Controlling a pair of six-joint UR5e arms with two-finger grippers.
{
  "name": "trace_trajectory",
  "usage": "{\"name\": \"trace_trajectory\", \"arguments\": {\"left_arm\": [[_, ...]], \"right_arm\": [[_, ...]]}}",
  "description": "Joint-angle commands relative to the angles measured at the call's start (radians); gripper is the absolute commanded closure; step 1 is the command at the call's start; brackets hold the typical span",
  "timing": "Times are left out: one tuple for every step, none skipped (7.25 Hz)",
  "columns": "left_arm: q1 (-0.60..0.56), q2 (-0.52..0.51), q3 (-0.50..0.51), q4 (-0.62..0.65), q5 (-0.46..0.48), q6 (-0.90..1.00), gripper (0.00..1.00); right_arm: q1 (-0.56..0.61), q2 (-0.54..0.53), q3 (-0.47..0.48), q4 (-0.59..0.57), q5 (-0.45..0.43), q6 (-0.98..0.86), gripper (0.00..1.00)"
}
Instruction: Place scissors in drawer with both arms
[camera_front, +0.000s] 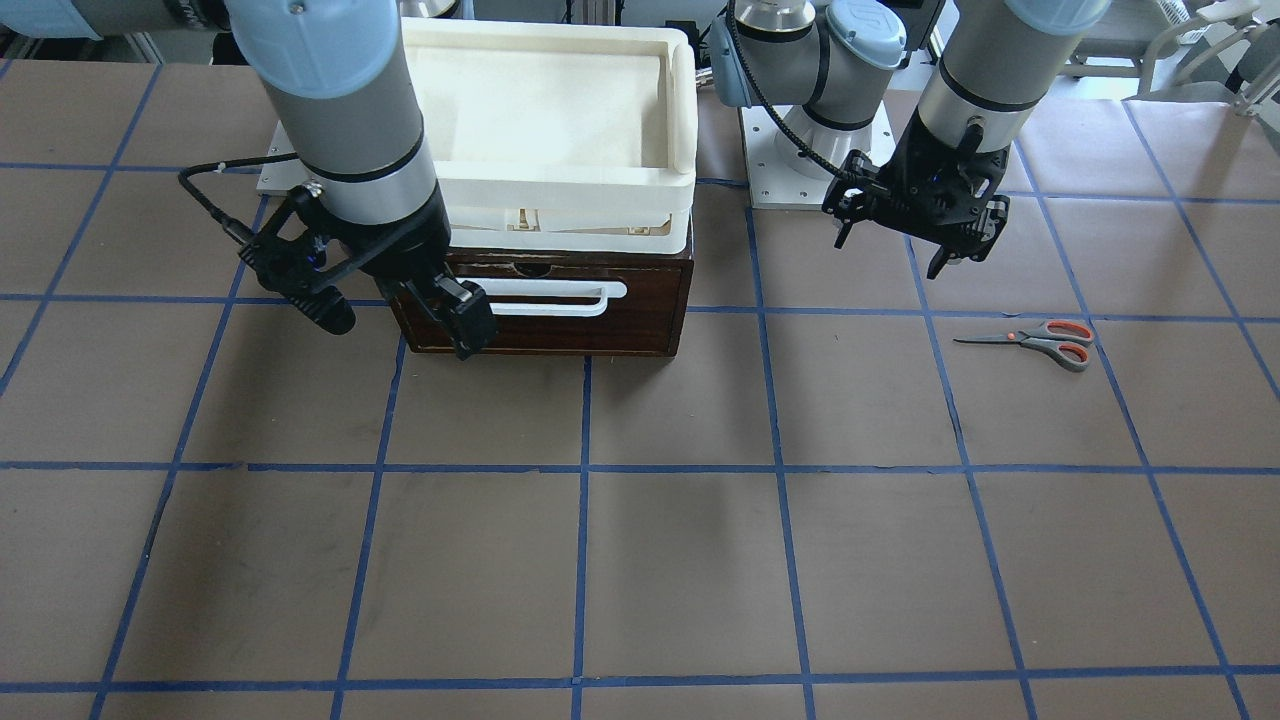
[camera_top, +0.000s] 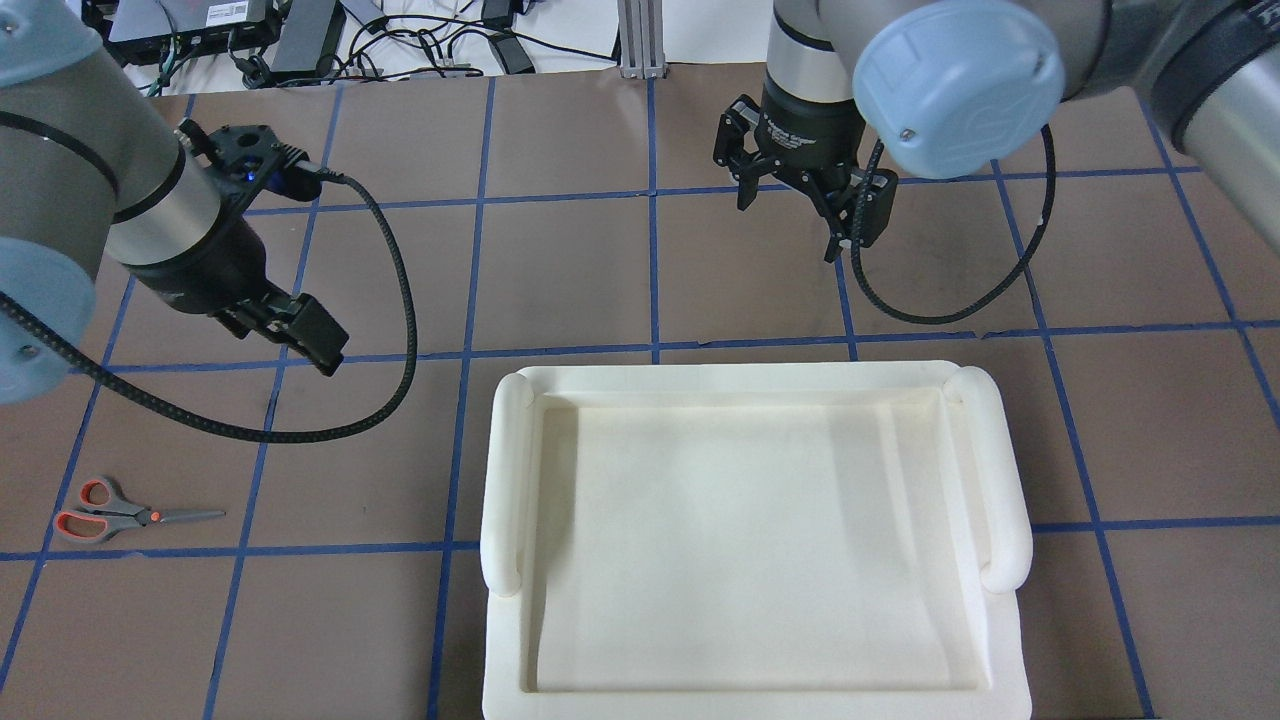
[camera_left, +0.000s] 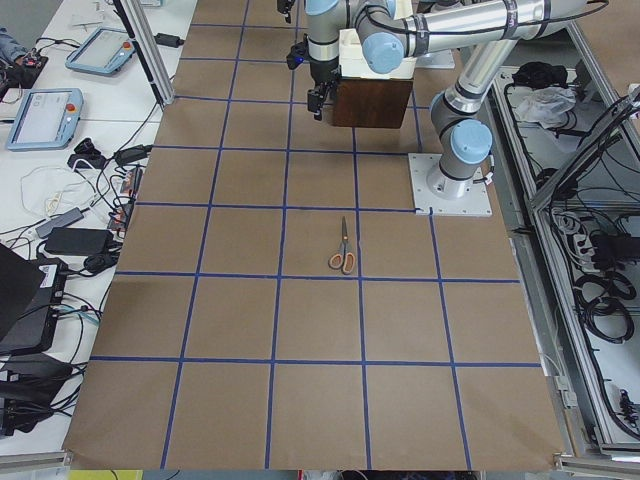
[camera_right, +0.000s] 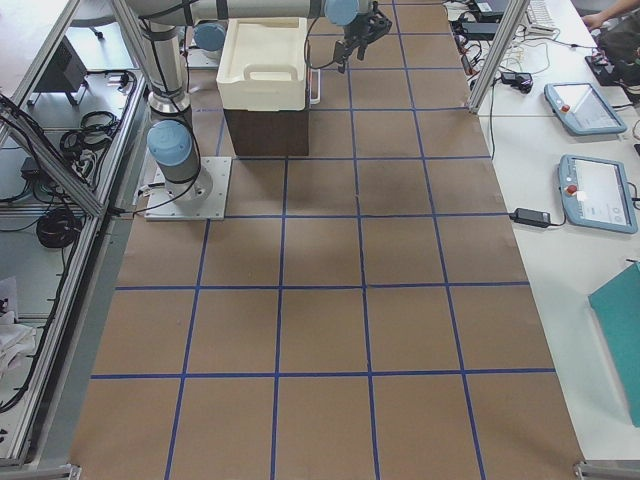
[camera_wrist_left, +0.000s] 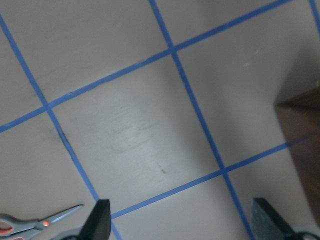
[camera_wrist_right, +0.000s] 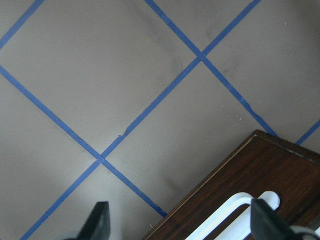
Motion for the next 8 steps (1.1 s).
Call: {"name": "trace_trajectory", "arguments": {"left_arm": [[0.245,0.002,-0.071,-0.003,0.022,0.482,0.00],[0.359,-0.001,-0.089,0.006,0.062,0.710,0.00],[0.443,-0.010,-0.097,0.012,0.069,0.867,0.00],[0.499,-0.032,-0.111,0.047,0.071,1.013,0.00],[0.528,-0.074,-0.137,0.160,0.092,1.136,0.00],[0.556,-0.128,-0.172,0.279,0.100,1.257,0.00],[0.593,-0.185,-0.222,0.400,0.091,1.339,0.00],[0.631,-0.231,-0.270,0.499,0.081,1.399,0.00]], "right_arm": [[0.041,0.054,0.004,0.013,0.002,0.175,0.00],[0.047,0.071,0.004,0.025,0.014,0.268,0.00],[0.066,0.093,0.006,0.030,0.016,0.326,0.00],[0.078,0.116,0.007,0.048,0.019,0.367,0.00],[0.079,0.127,0.007,0.049,0.057,0.404,0.00],[0.081,0.135,0.007,0.049,0.080,0.407,0.00],[0.081,0.141,0.007,0.052,0.082,0.407,0.00],[0.081,0.158,0.007,0.053,0.088,0.407,0.00]]}}
